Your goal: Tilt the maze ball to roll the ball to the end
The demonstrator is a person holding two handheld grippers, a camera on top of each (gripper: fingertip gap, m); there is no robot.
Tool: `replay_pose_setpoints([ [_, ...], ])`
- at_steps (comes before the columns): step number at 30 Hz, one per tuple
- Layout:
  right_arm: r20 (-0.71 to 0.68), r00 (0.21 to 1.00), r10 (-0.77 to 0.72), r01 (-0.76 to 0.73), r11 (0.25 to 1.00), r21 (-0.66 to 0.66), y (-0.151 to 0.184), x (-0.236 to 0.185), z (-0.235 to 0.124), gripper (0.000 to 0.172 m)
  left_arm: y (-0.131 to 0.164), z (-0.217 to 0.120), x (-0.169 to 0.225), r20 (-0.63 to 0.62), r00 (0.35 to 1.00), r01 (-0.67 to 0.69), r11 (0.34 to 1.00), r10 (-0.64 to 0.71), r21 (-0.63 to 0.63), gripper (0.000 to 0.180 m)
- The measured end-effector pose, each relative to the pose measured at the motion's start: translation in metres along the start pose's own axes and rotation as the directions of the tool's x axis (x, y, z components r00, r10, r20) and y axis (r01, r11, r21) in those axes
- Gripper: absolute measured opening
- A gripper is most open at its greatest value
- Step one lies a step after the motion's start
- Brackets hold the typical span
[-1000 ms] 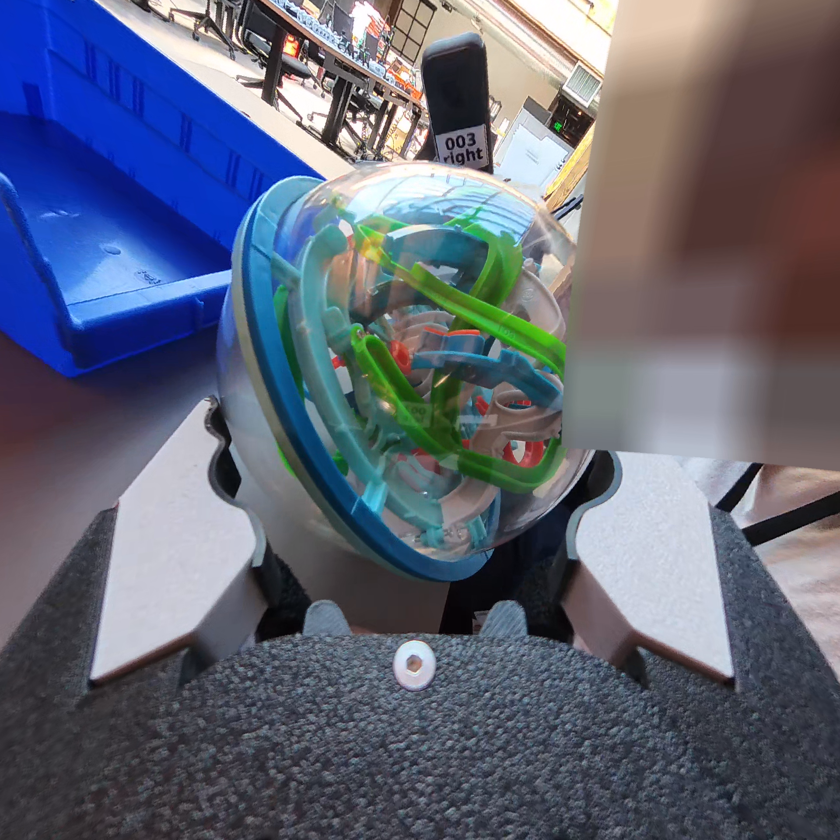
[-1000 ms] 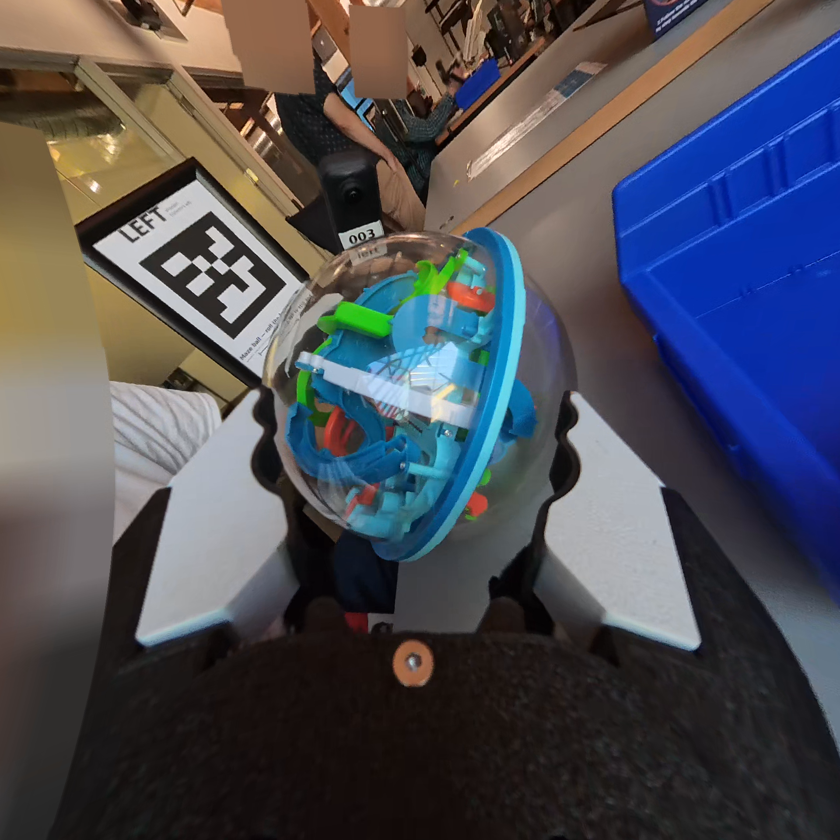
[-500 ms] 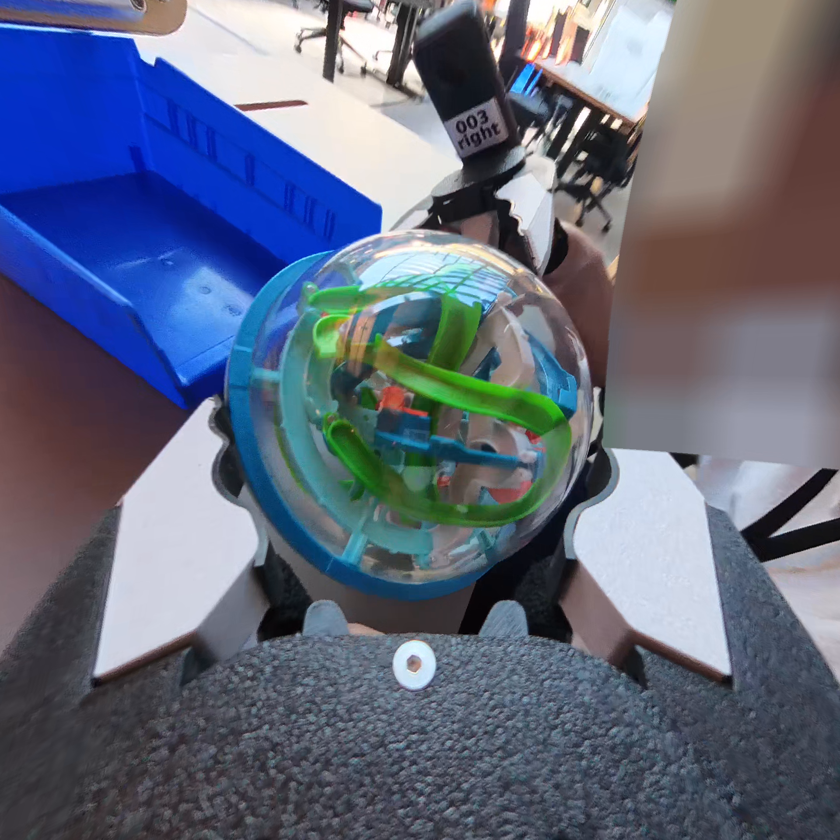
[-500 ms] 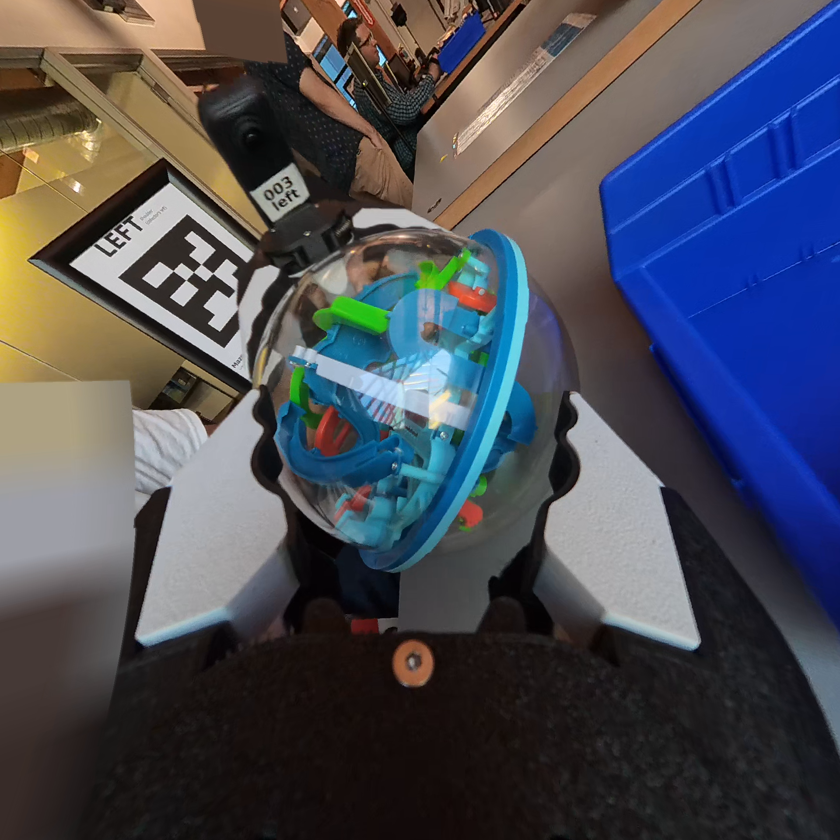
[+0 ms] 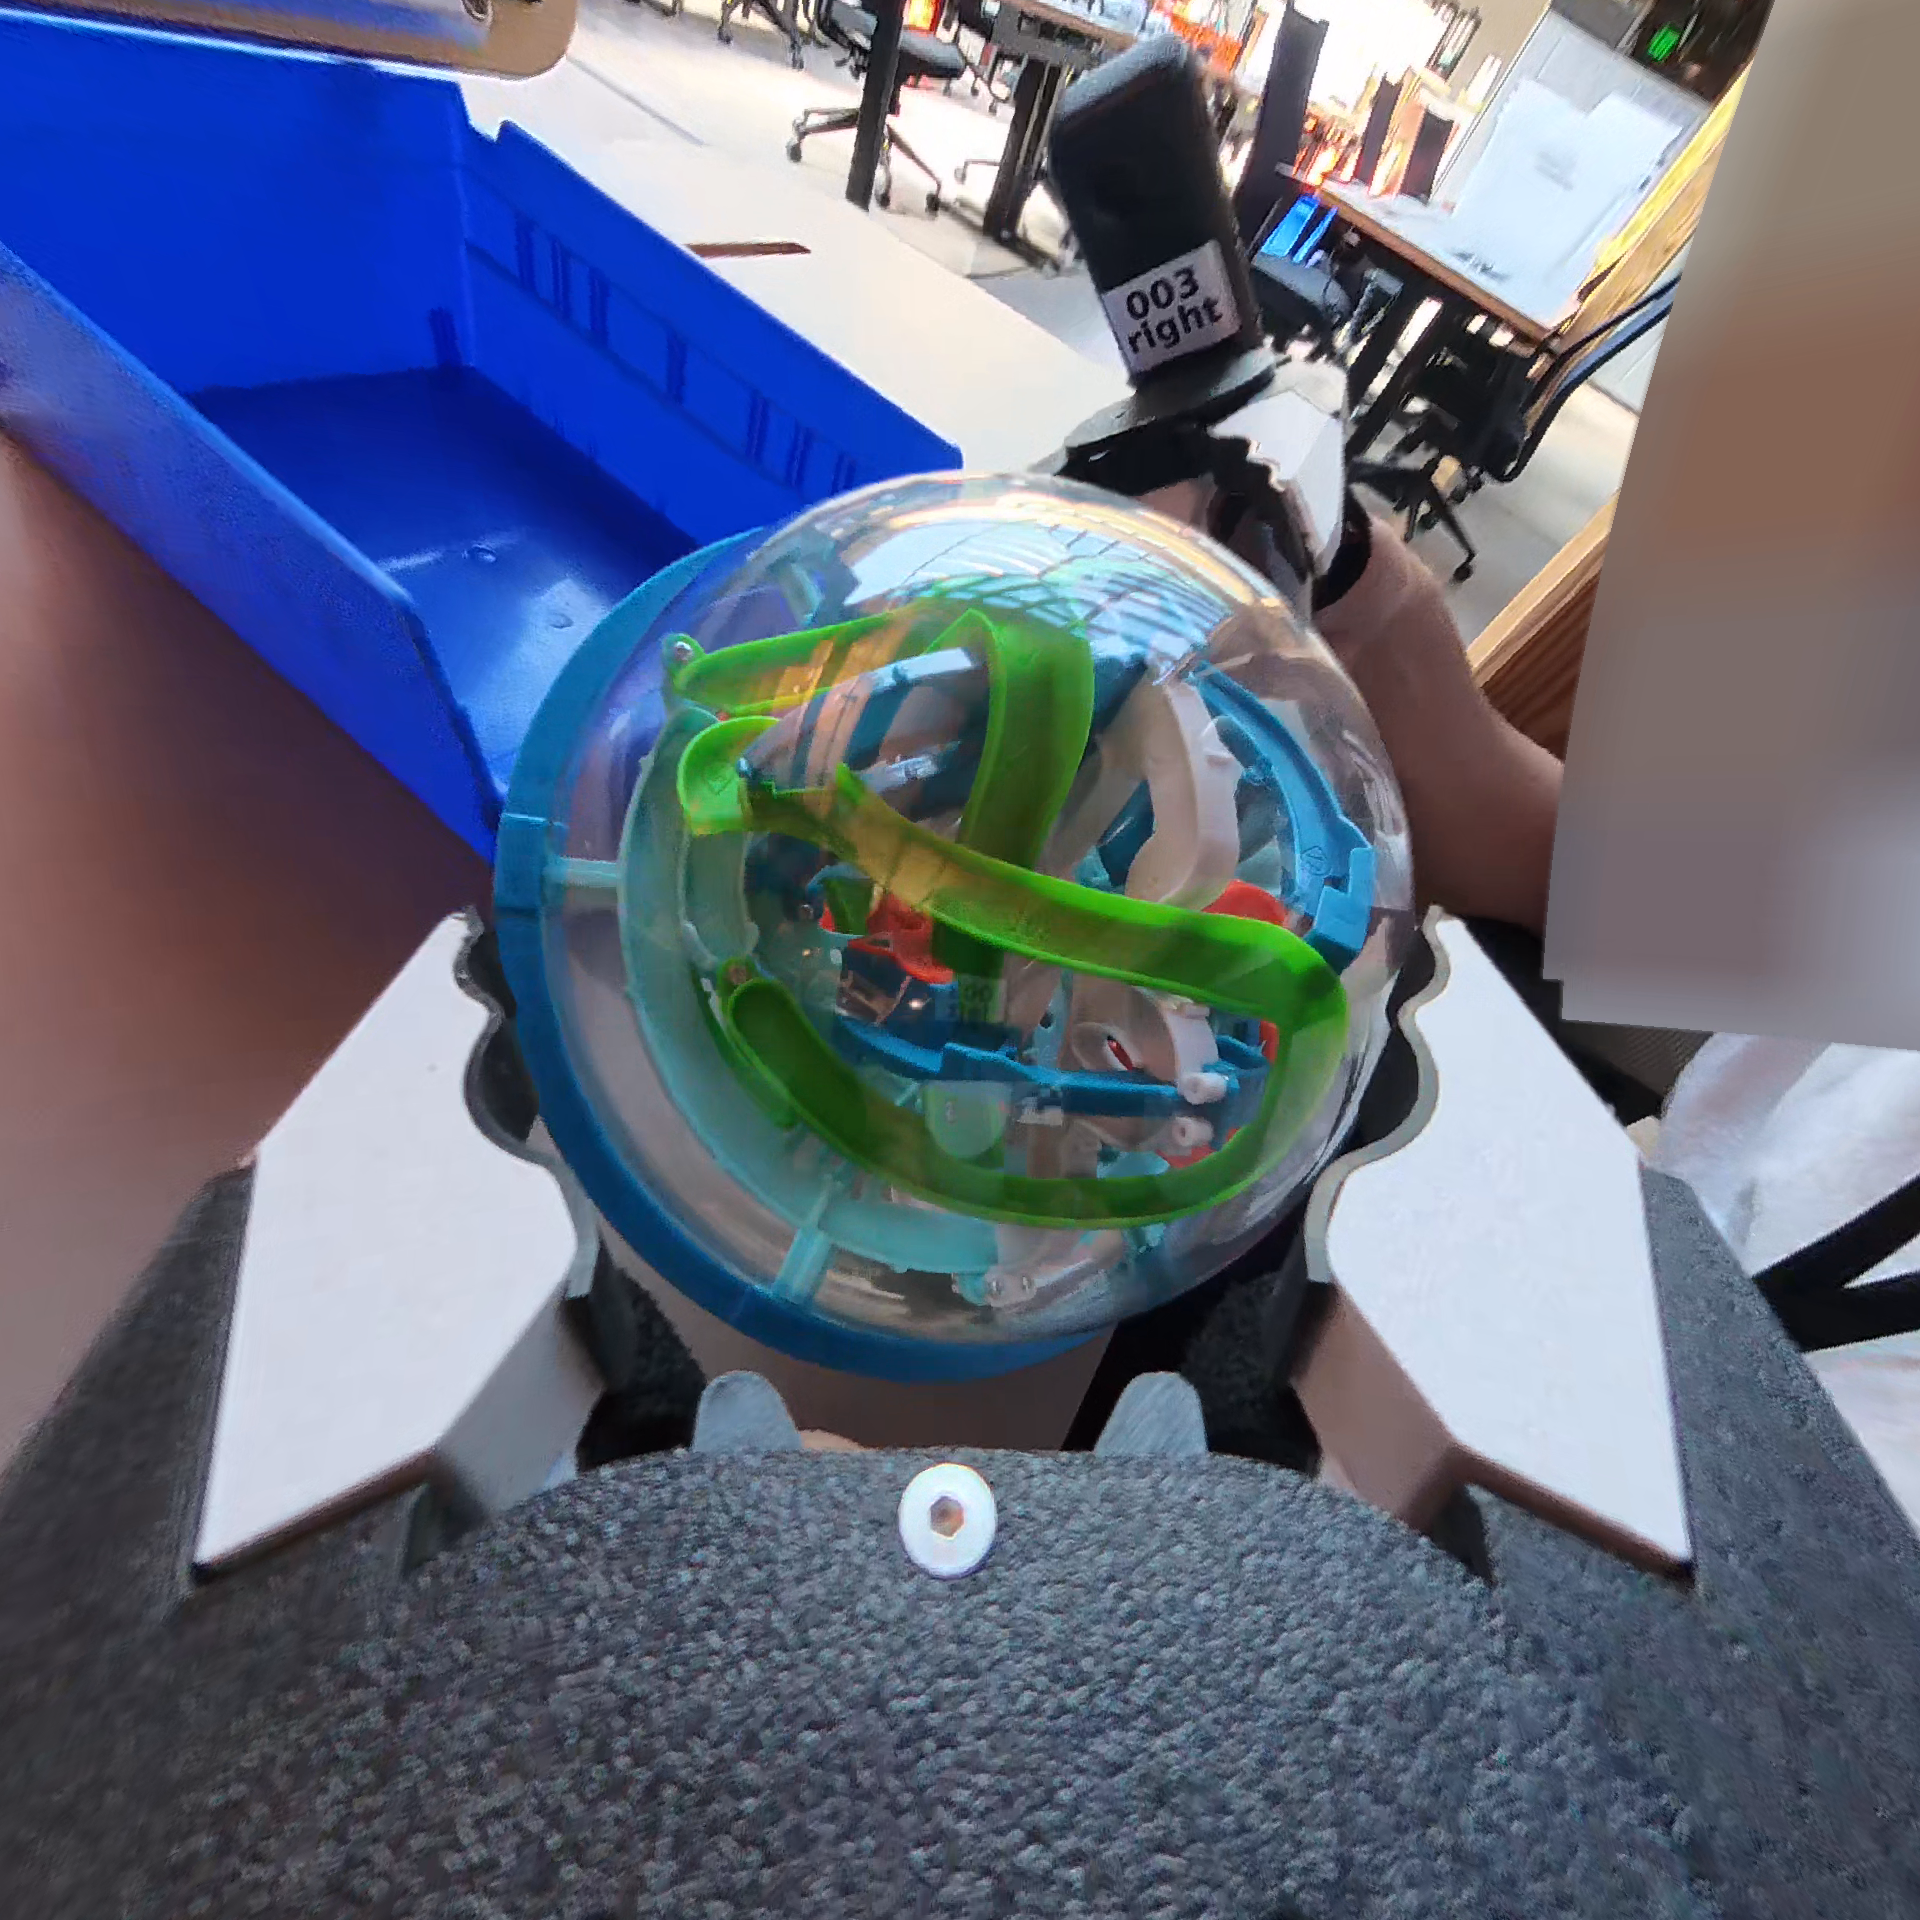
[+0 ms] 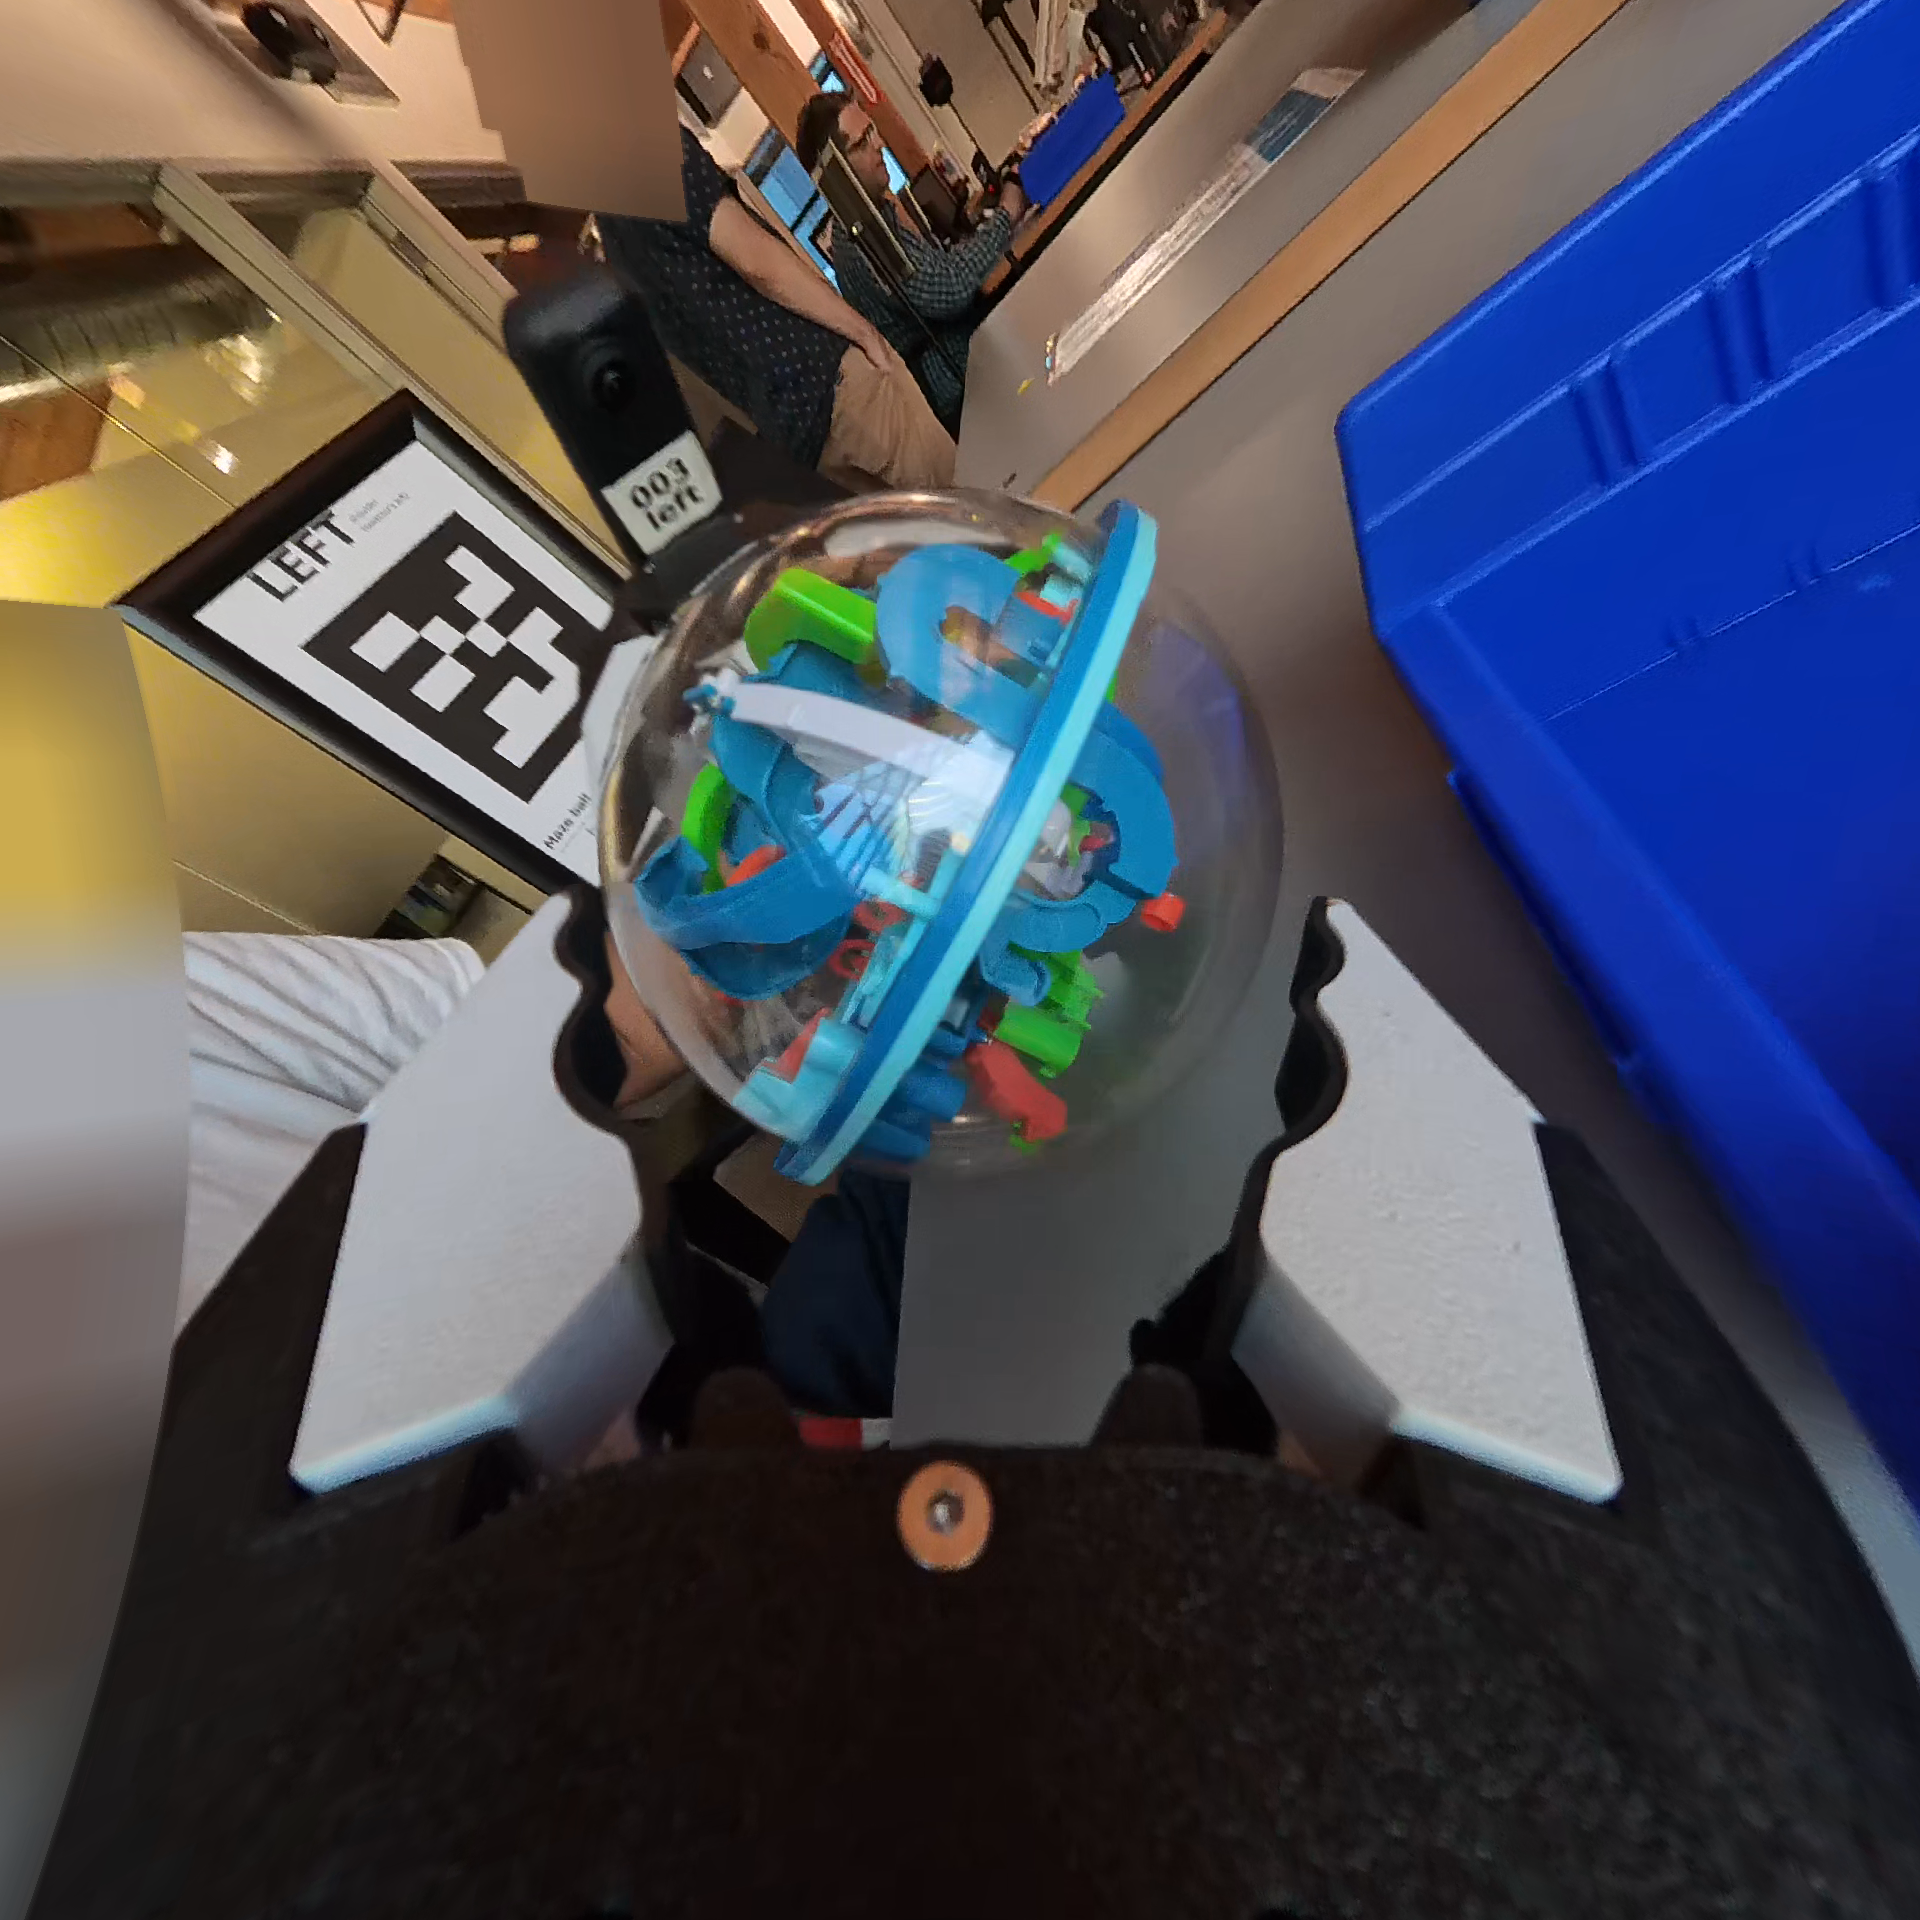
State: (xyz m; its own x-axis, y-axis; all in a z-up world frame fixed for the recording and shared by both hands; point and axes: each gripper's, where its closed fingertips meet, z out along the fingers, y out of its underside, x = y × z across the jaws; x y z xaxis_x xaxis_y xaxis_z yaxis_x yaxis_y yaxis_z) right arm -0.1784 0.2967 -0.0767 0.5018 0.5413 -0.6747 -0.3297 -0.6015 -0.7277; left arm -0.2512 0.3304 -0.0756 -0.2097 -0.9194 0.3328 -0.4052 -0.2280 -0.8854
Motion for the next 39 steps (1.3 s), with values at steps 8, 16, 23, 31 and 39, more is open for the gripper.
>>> replay_pose_setpoints([
  [8,-0.027,0.979,-0.201,0.201,0.980,-0.012,-0.015,-0.011,0.025,0.128,0.000,-0.006,-0.015,-0.181,0.980,0.095,0.993,-0.081,0.073,0.159],
  [16,-0.117,0.965,-0.236,0.229,0.971,-0.072,-0.019,-0.005,0.040,0.125,-0.010,-0.010,-0.032,-0.235,0.967,0.121,0.990,-0.101,0.072,0.152],
  [23,-0.173,0.979,-0.112,0.103,0.993,-0.060,-0.025,0.005,0.039,0.125,0.001,-0.034,-0.027,0.162,0.972,-0.174,0.985,0.169,0.015,0.156],
  [31,-0.170,0.983,-0.073,0.066,0.997,-0.044,-0.023,0.008,0.039,0.125,0.027,-0.017,-0.011,0.386,0.841,-0.348,0.925,0.379,-0.152,0.159],
  [39,-0.157,0.982,-0.104,0.094,0.993,-0.068,-0.017,0.007,0.039,0.128,0.024,-0.010,-0.018,0.395,0.833,-0.355,0.922,0.388,-0.155,0.155],
])
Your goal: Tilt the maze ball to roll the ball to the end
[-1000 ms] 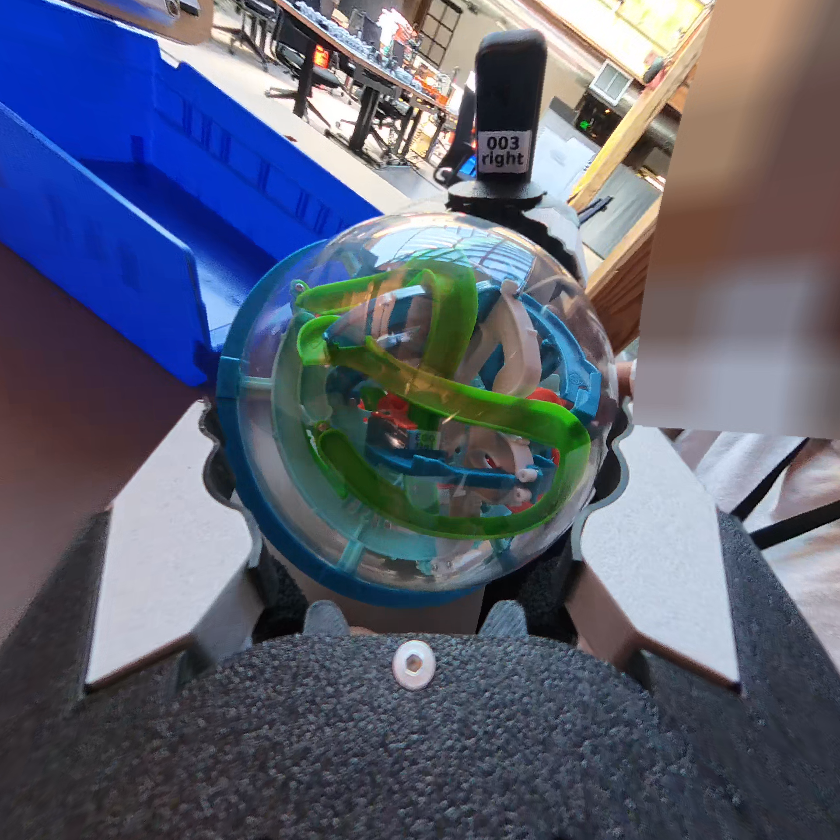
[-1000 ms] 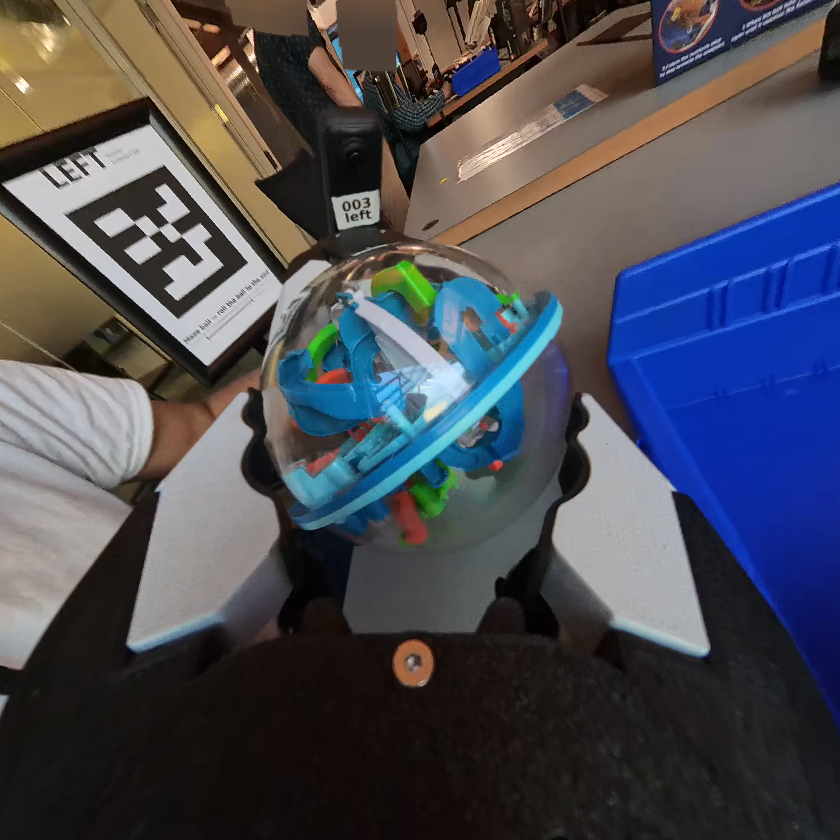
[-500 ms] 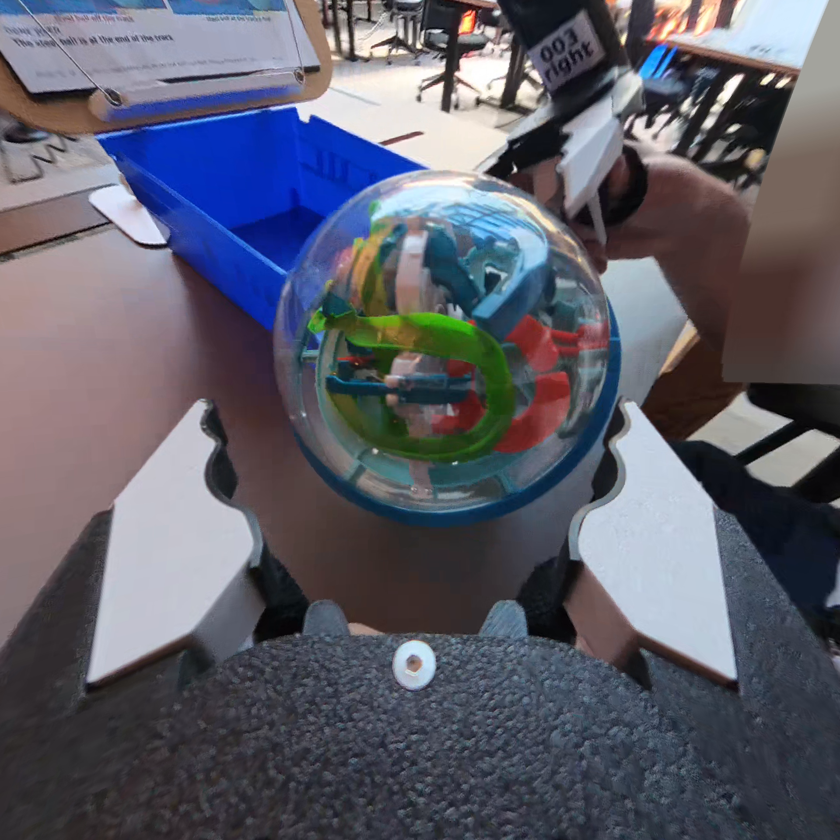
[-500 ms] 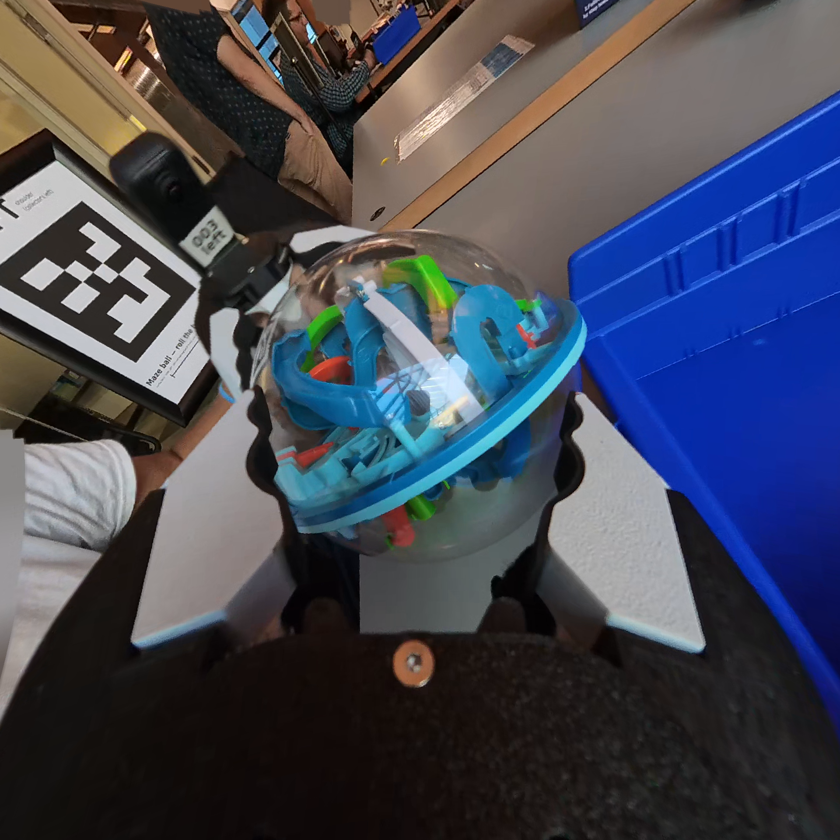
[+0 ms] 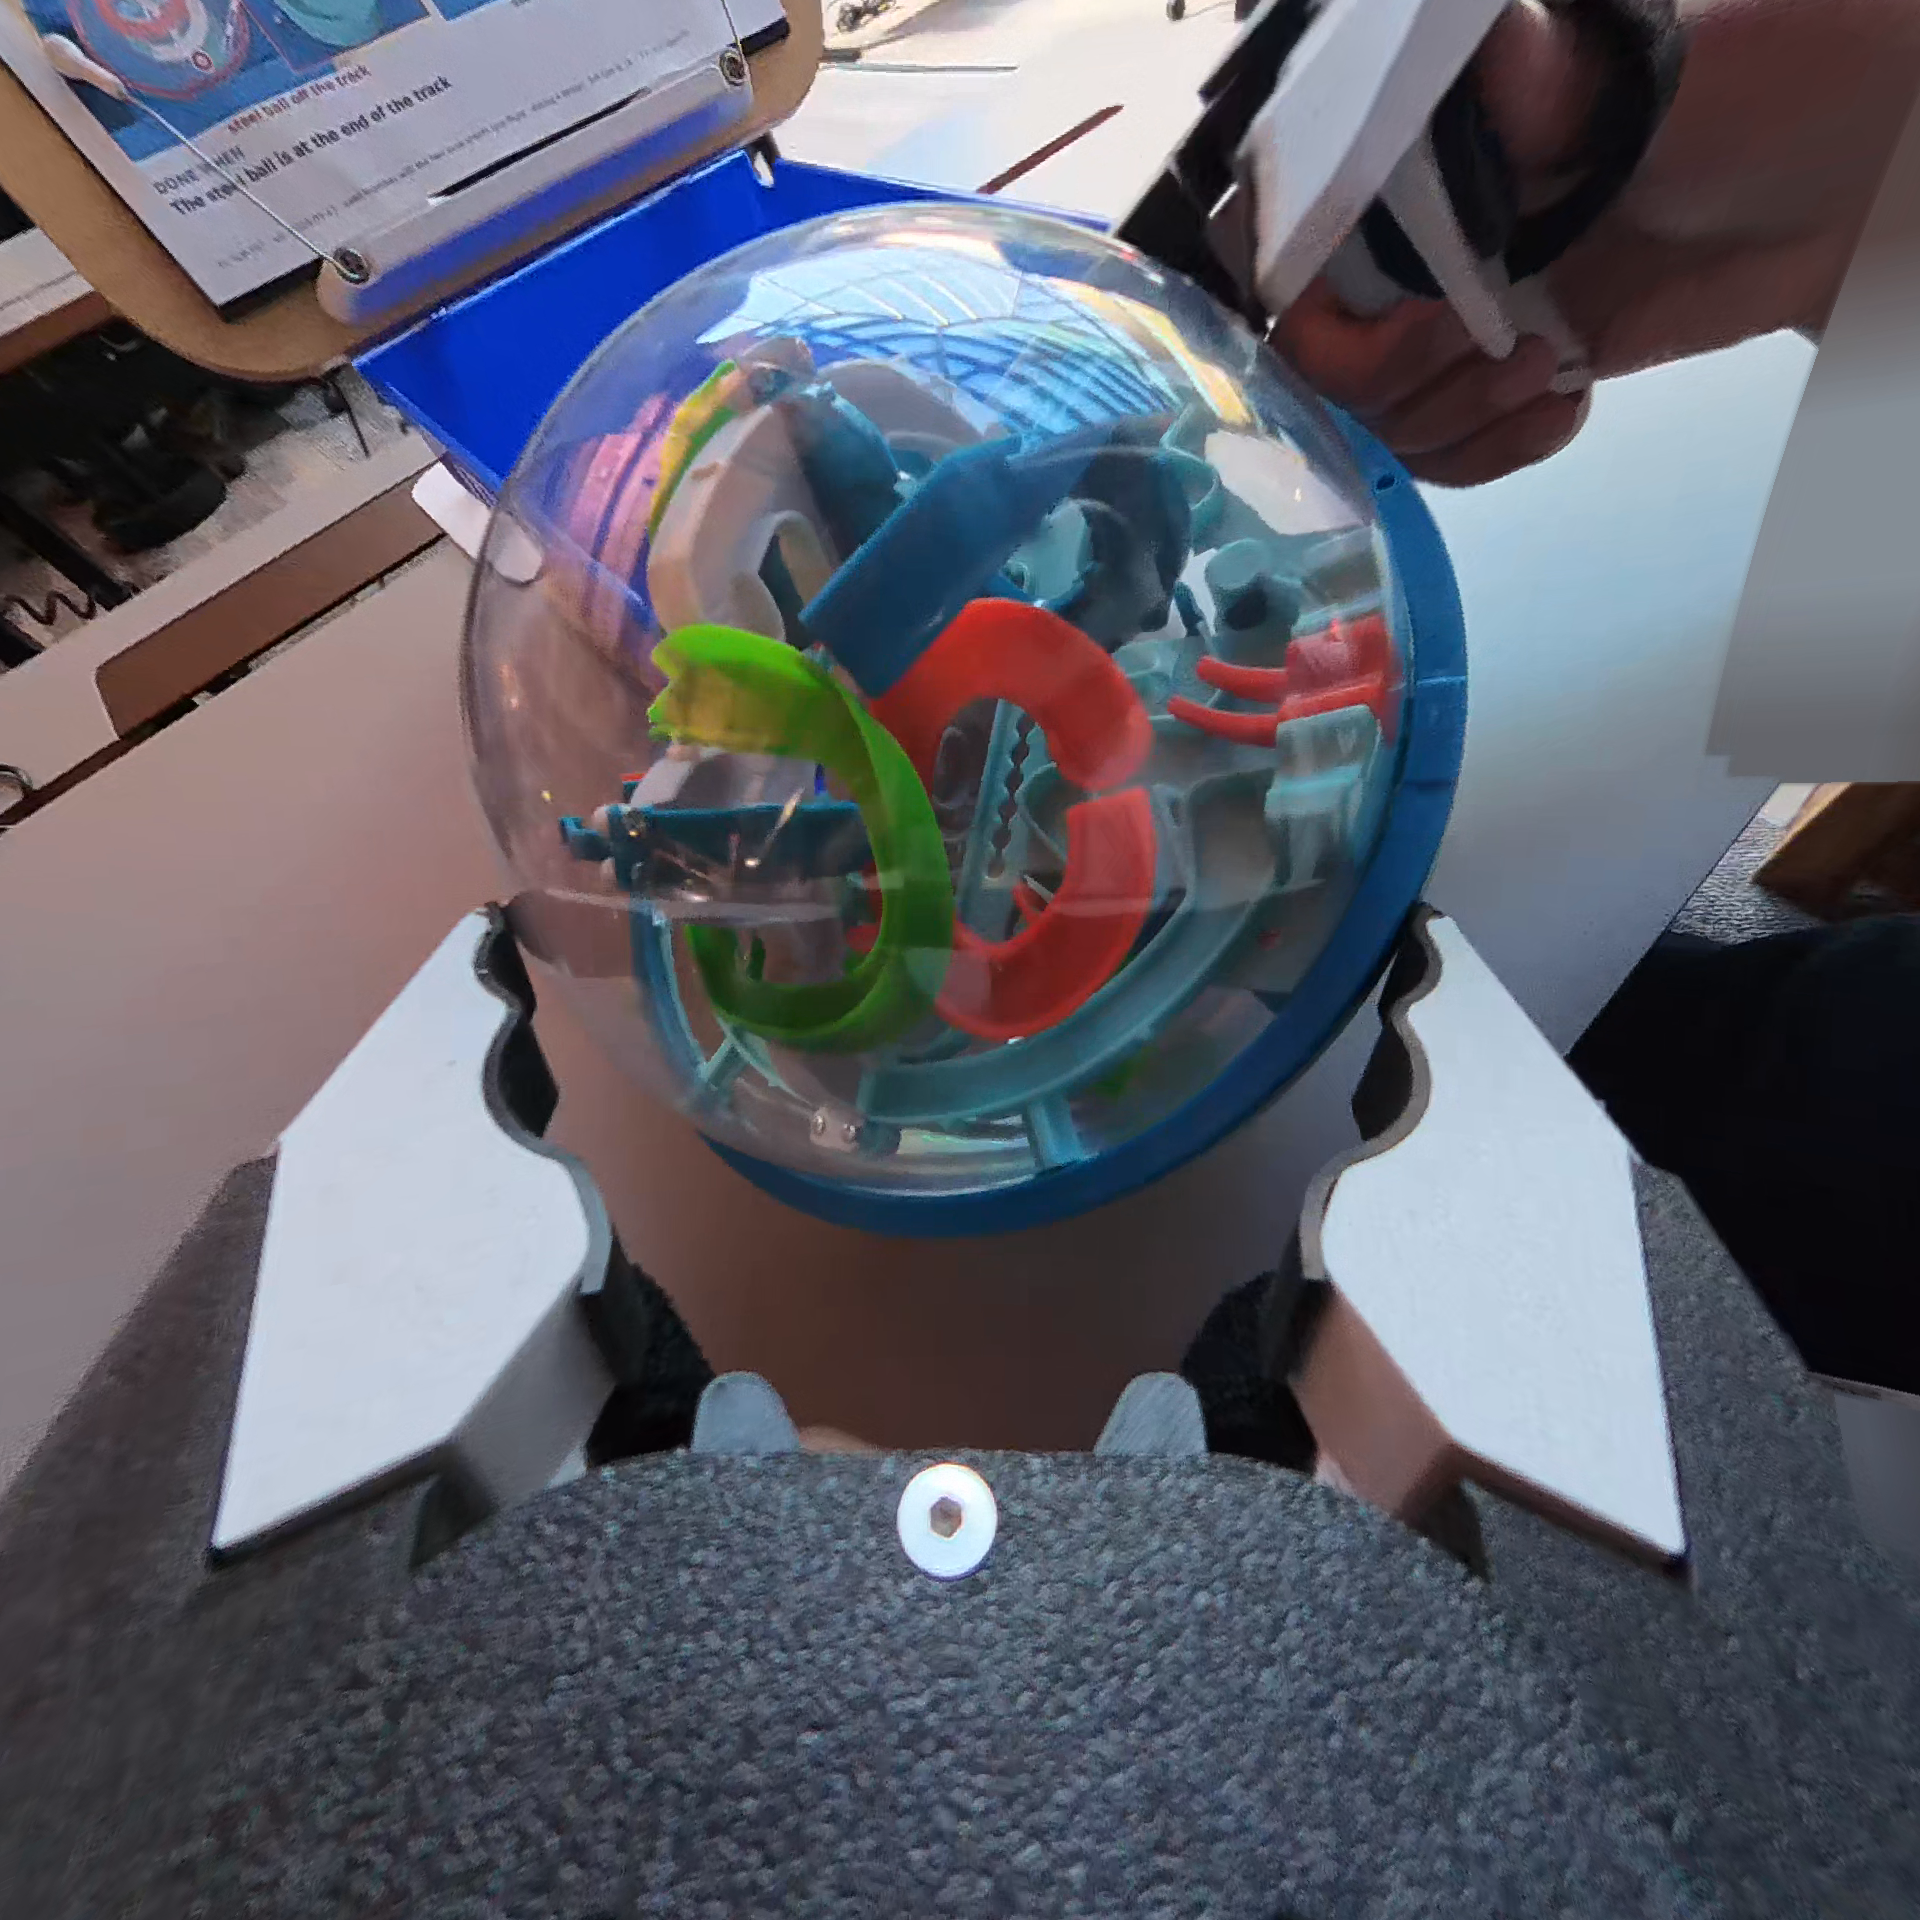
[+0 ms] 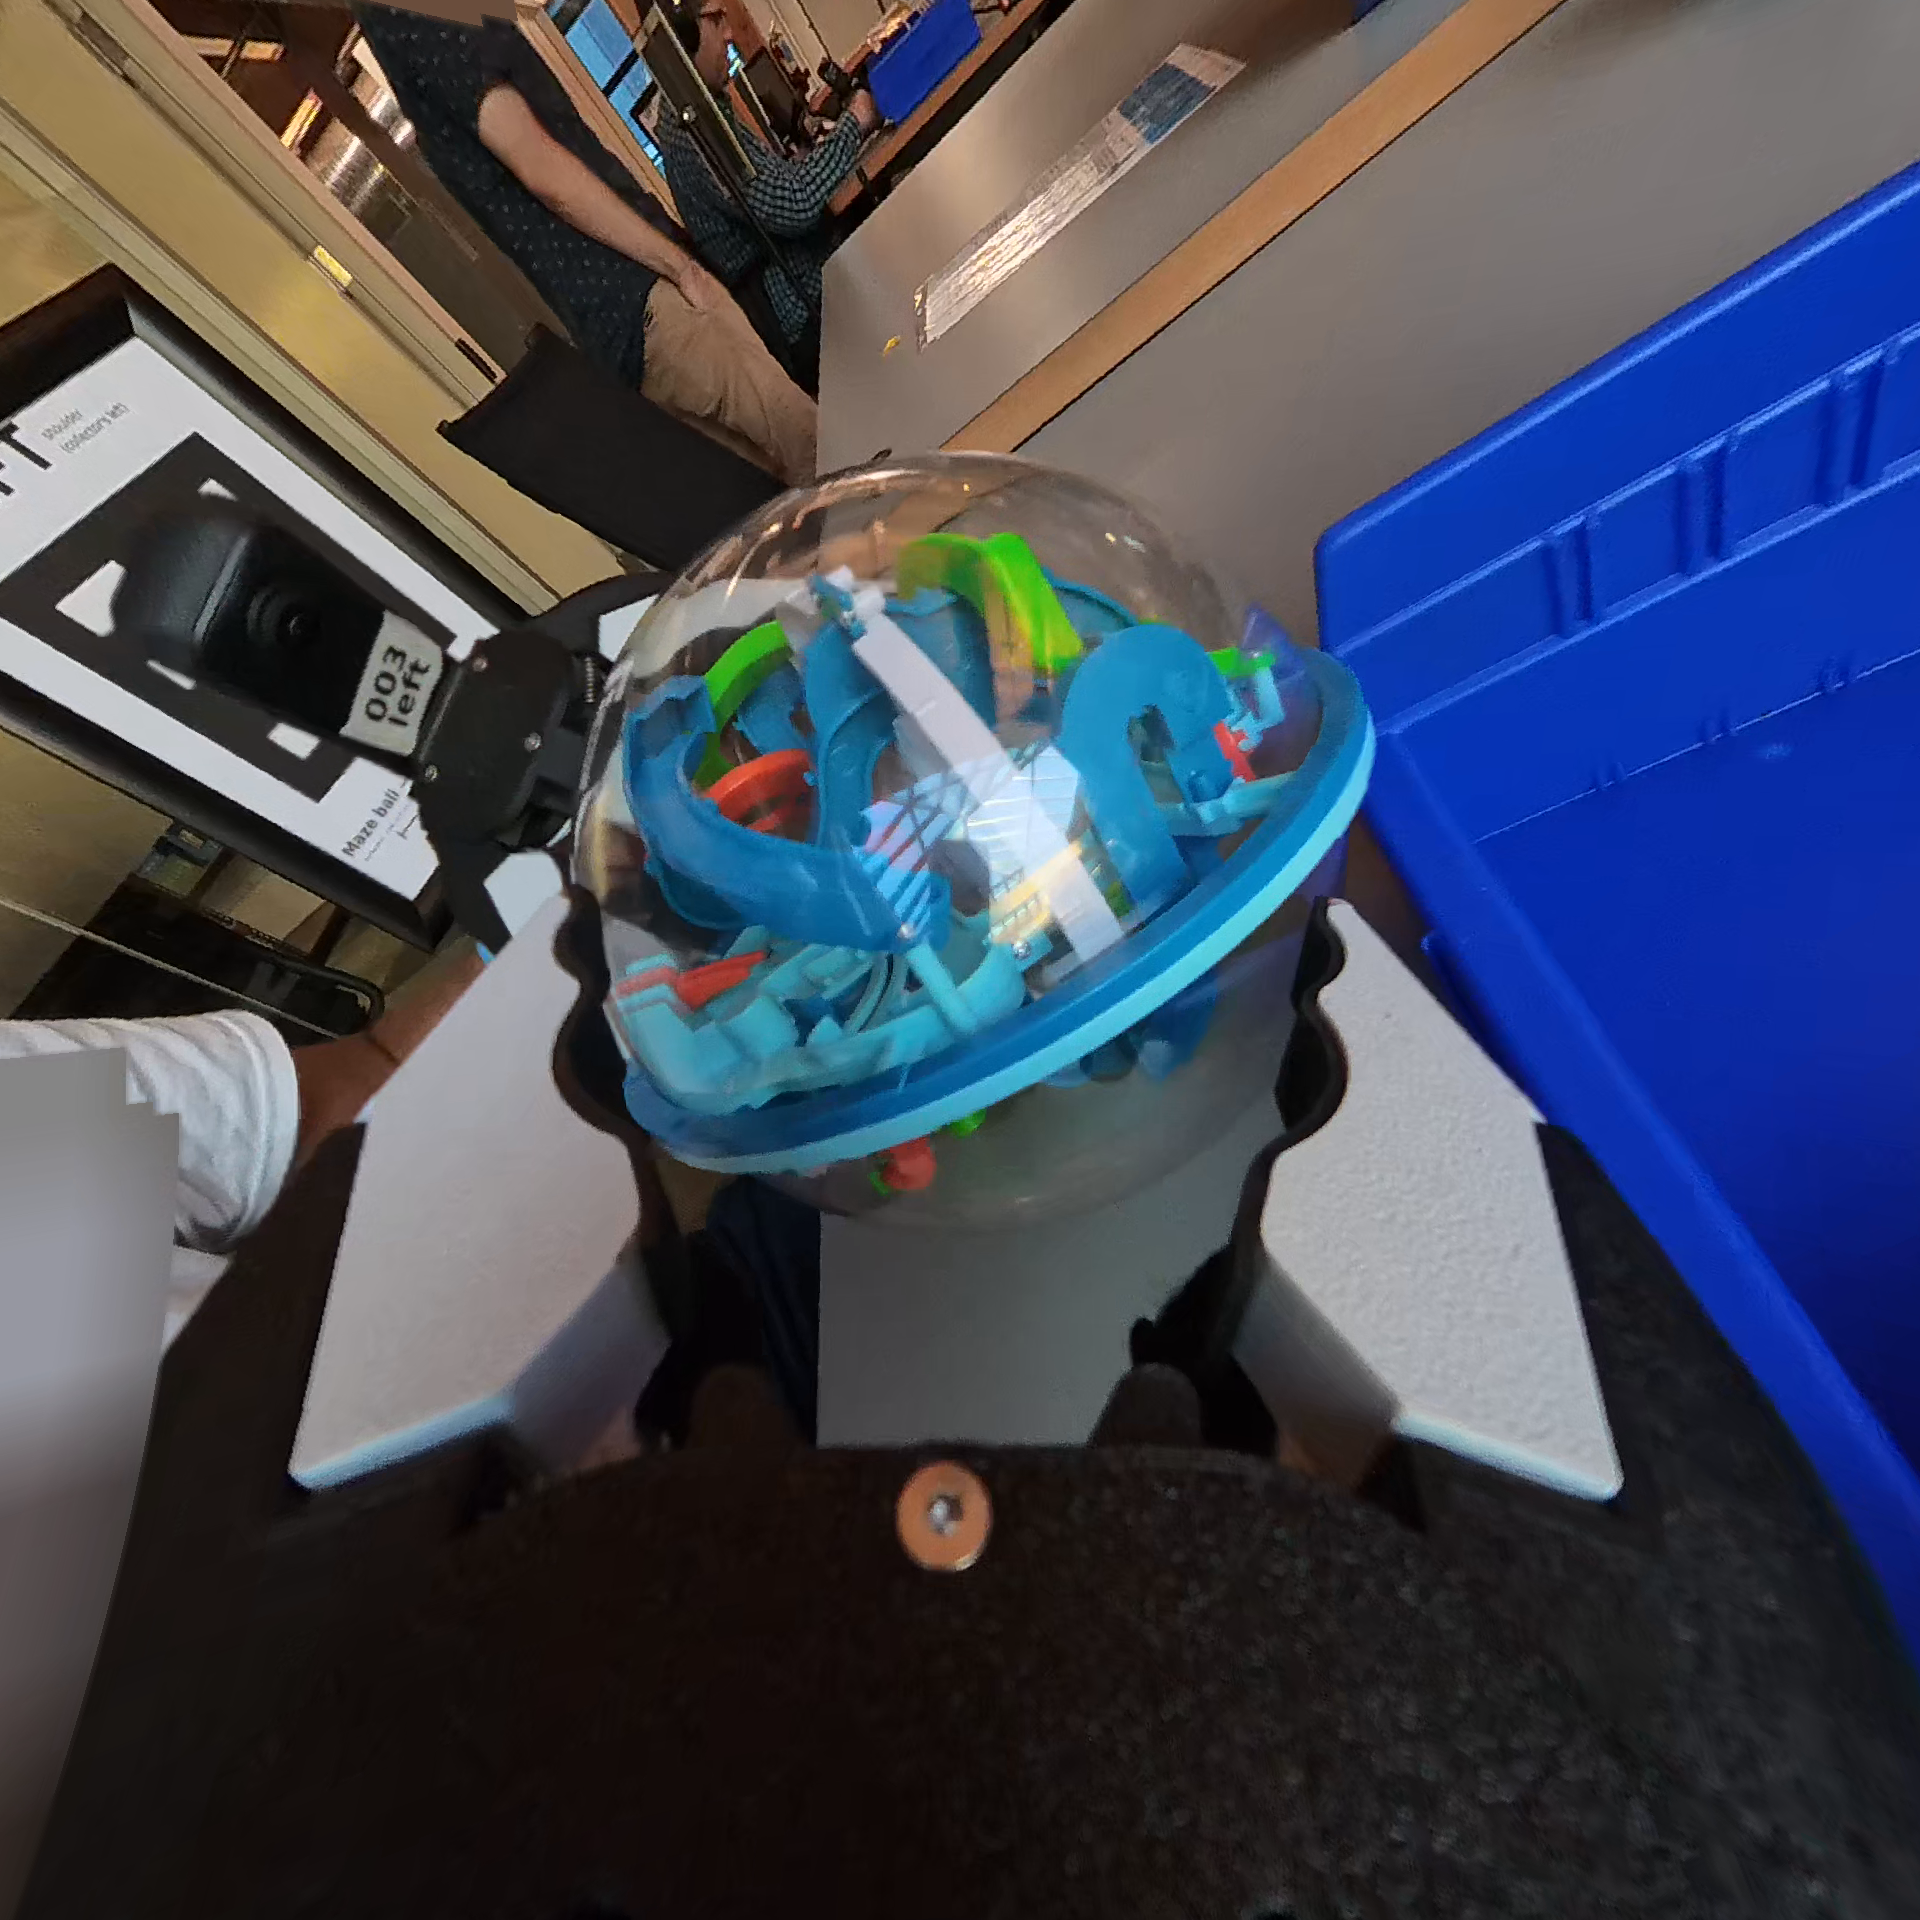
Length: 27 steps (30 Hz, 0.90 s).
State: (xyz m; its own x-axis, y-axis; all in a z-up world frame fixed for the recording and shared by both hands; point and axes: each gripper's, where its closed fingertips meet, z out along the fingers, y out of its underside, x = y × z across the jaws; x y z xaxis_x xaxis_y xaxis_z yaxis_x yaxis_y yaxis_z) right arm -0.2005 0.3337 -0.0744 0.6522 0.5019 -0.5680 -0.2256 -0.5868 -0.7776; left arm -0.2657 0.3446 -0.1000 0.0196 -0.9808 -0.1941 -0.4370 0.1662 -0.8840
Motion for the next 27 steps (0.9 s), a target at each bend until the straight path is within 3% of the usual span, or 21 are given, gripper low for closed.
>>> replay_pose_setpoints([
  [9,0.107,0.989,-0.106,0.099,0.993,0.069,-0.007,-0.008,-0.002,0.131,0.008,-0.005,-0.008,-0.139,0.973,0.189,0.982,-0.184,0.026,0.155],
  [15,0.101,0.985,-0.137,0.123,0.984,0.126,-0.017,-0.004,-0.010,0.131,0.010,-0.007,-0.009,-0.215,0.940,0.280,0.959,-0.264,0.046,0.155],
  [27,0.043,0.992,-0.117,0.114,0.992,0.050,-0.021,-0.004,0.014,0.122,0.016,-0.005,-0.003,-0.227,0.926,0.315,0.949,-0.301,0.029,0.154],
])
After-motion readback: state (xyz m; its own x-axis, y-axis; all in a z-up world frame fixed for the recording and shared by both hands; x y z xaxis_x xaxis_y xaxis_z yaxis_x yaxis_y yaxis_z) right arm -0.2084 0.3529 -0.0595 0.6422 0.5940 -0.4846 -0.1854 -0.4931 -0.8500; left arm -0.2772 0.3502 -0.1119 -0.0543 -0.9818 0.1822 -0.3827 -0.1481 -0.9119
